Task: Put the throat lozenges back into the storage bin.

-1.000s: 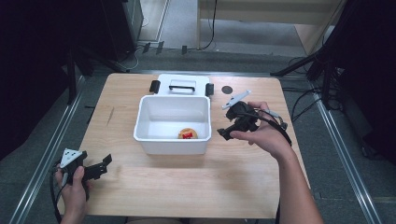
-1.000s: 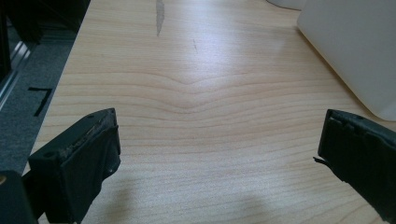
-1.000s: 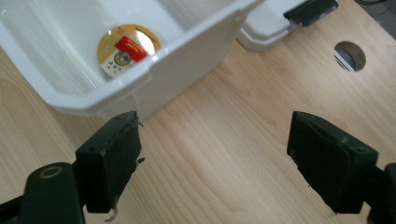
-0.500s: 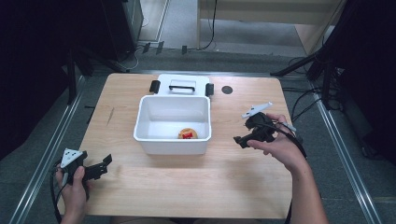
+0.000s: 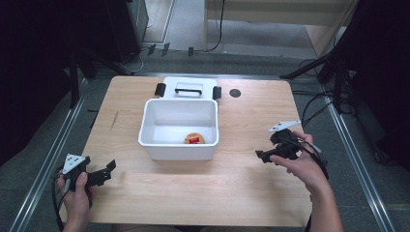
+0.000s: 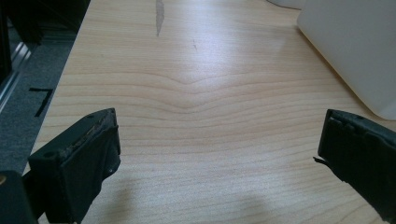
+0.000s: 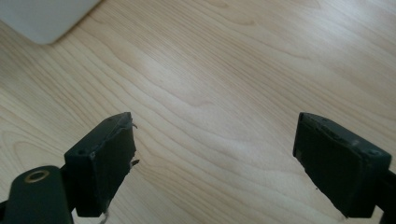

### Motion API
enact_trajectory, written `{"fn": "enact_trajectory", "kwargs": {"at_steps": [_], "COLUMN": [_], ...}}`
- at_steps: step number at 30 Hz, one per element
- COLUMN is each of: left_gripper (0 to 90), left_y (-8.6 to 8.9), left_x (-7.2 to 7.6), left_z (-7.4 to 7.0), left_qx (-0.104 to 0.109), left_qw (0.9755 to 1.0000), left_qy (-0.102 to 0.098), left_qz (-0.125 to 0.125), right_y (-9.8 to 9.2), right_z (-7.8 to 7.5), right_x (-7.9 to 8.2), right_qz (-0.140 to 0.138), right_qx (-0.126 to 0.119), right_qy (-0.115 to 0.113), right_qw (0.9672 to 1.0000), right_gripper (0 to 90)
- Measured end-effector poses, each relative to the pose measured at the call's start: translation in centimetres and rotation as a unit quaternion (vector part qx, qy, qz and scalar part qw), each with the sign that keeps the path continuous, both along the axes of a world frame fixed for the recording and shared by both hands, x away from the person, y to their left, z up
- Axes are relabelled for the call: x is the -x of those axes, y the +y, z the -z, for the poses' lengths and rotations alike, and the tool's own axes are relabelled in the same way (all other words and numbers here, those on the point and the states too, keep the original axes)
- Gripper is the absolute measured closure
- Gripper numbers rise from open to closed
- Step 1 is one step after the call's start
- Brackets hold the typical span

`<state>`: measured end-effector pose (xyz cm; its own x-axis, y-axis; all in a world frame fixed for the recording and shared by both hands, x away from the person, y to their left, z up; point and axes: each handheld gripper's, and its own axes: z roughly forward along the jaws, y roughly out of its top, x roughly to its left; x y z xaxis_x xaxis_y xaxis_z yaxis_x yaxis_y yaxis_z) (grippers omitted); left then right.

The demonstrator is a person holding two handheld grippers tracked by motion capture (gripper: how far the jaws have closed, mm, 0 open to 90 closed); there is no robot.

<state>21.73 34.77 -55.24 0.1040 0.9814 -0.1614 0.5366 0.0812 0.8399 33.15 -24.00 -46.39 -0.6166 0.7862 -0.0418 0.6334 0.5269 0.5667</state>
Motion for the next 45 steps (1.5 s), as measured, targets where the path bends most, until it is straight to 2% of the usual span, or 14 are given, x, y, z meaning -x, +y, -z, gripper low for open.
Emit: {"fn": "enact_trajectory", "kwargs": {"at_steps": [6,10,14,21,25,29,36,38,42,45], "left_gripper": [0.0,0.0,0.0,0.0,0.0,0.0,0.0,0.0,0.0,0.0], "left_y": [0.0,0.0,0.0,0.0,0.0,0.1,0.1,0.0,0.1,0.0], "left_x": [0.0,0.0,0.0,0.0,0.0,0.0,0.0,0.0,0.0,0.0], "left_z": [0.0,0.0,0.0,0.0,0.0,0.0,0.0,0.0,0.0,0.0], "left_qx": [0.000,0.000,0.001,0.002,0.003,0.003,0.003,0.003,0.003,0.002], "left_qw": [1.0000,1.0000,1.0000,1.0000,1.0000,1.0000,1.0000,1.0000,1.0000,1.0000], "left_qy": [0.001,0.001,0.001,0.001,0.001,0.001,0.000,-0.001,-0.002,-0.001], "left_qz": [0.000,0.000,-0.001,-0.001,-0.002,-0.002,-0.003,-0.004,-0.003,-0.003], "right_y": [-1.8,-2.9,-4.0,-6.4,-7.6,-8.6,-10.6,-10.9,-11.3,-11.8], "right_z": [1.1,1.9,2.8,4.2,4.9,5.6,6.2,6.4,6.9,7.2], "right_x": [0.9,1.7,2.6,4.2,5.2,6.4,8.2,8.5,9.2,9.7], "right_qz": [0.046,0.065,0.084,0.129,0.148,0.156,0.189,0.193,0.197,0.201], "right_qx": [-0.008,-0.026,-0.037,-0.077,-0.089,-0.091,-0.108,-0.113,-0.108,-0.113], "right_qy": [-0.023,-0.018,-0.023,-0.048,-0.058,-0.066,-0.086,-0.087,-0.085,-0.093], "right_qw": [0.9986,0.9974,0.9955,0.9875,0.9834,0.9814,0.9722,0.9708,0.9707,0.9685], "right_gripper": [10.2,2.9,1.5,0.7,0.7,0.7,0.8,1.0,1.0,1.0]}}
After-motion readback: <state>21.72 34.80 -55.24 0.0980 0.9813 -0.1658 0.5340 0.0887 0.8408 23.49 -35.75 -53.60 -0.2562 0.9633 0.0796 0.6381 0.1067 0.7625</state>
